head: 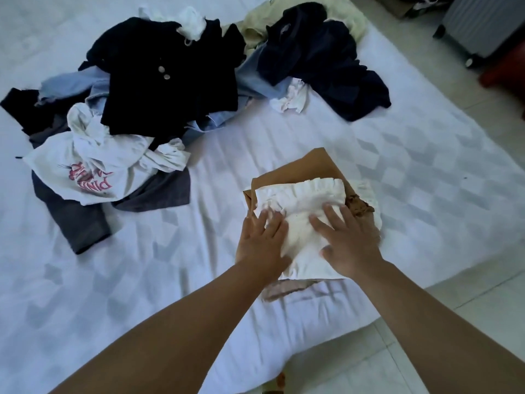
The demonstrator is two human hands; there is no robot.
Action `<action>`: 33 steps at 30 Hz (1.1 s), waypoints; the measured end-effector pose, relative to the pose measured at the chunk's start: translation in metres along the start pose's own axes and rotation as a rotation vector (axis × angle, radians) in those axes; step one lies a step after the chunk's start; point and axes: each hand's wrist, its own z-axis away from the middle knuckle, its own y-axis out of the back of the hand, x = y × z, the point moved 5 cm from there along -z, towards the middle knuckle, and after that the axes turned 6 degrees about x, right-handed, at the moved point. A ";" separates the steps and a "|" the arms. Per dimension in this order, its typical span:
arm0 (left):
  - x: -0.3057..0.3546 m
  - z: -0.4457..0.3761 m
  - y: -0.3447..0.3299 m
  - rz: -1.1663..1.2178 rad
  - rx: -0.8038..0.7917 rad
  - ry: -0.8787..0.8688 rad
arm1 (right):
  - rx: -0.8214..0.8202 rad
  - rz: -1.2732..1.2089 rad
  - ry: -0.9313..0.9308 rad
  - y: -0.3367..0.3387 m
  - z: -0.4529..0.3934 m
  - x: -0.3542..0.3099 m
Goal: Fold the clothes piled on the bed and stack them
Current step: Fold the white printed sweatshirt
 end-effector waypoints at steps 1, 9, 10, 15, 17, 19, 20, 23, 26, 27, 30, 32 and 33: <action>-0.001 -0.002 -0.008 0.046 -0.049 0.023 | -0.015 0.012 -0.013 -0.006 -0.001 0.001; -0.037 0.014 0.008 0.476 0.215 -0.044 | 0.423 -0.020 -0.050 0.042 -0.014 -0.054; -0.052 0.022 0.009 0.523 0.251 -0.008 | 0.449 -0.054 -0.036 0.048 -0.018 -0.071; -0.152 0.058 -0.028 0.537 0.138 0.311 | 0.463 -0.154 0.135 0.055 -0.048 -0.166; -0.193 0.073 -0.045 0.533 0.068 0.411 | 0.397 -0.166 0.208 0.046 -0.062 -0.206; -0.236 0.090 -0.059 0.556 0.043 0.498 | 0.339 -0.150 0.275 0.036 -0.078 -0.249; -0.257 0.098 -0.066 0.567 0.031 0.534 | 0.307 -0.142 0.296 0.032 -0.086 -0.271; -0.310 0.119 -0.088 0.595 -0.017 0.611 | 0.239 -0.107 0.340 0.019 -0.108 -0.325; -0.355 0.138 -0.109 0.607 -0.047 0.659 | 0.197 -0.090 0.371 0.009 -0.133 -0.378; -0.365 0.142 -0.115 0.610 -0.048 0.666 | 0.187 -0.086 0.374 0.006 -0.141 -0.391; -0.398 0.153 -0.131 0.614 -0.017 0.685 | 0.161 -0.039 0.400 -0.003 -0.170 -0.437; -0.411 0.157 -0.139 0.605 -0.005 0.671 | 0.150 -0.010 0.406 -0.008 -0.184 -0.461; -0.417 0.158 -0.143 0.601 -0.003 0.650 | 0.141 0.007 0.410 -0.011 -0.191 -0.473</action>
